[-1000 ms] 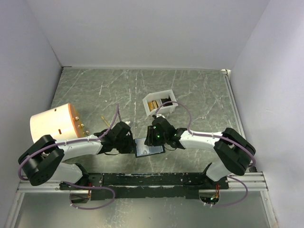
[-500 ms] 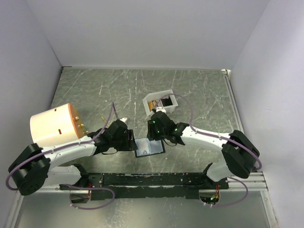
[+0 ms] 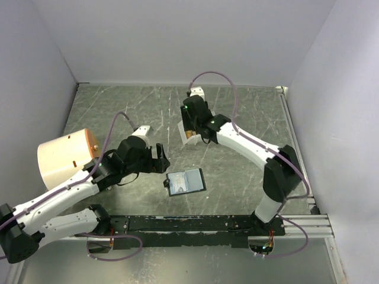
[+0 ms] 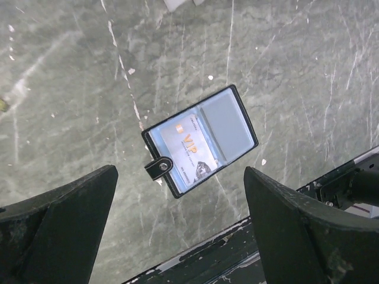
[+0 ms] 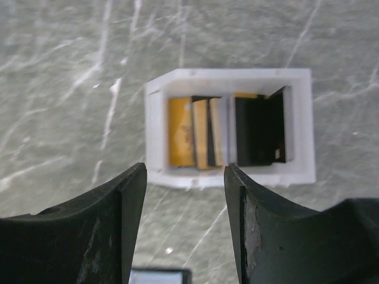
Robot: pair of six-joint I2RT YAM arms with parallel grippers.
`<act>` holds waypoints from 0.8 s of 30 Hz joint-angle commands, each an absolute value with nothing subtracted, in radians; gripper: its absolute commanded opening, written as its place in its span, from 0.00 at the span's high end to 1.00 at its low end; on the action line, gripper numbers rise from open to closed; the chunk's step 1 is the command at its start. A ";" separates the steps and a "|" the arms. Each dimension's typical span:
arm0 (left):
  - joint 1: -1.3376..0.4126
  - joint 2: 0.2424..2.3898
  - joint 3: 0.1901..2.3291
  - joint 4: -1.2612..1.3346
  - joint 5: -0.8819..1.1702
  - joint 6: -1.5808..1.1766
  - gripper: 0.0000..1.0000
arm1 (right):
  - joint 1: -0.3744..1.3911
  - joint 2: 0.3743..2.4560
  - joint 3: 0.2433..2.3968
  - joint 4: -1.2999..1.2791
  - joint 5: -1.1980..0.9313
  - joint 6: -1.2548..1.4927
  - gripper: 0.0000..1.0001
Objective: Put the credit cards into the card holder
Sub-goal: Insert the credit card into the card holder, then pick up the credit card from the storage box.
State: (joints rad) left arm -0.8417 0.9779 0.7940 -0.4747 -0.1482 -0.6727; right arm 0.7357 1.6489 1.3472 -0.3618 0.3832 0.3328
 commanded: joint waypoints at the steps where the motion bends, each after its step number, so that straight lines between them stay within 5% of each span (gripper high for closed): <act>1: -0.847 0.913 0.825 -0.560 -0.202 -0.608 0.01 | 0.677 1.782 1.468 -0.460 0.496 0.220 0.45; 24: -0.847 0.798 0.881 -0.682 -0.301 -0.578 0.01 | 0.660 2.245 1.828 -0.609 0.479 0.137 0.31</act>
State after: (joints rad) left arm -0.8417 0.8177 0.8616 -0.6647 -0.2703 -0.5903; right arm 0.6605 2.2196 1.7859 -0.5774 0.4244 0.1528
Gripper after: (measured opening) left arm 0.992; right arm 0.694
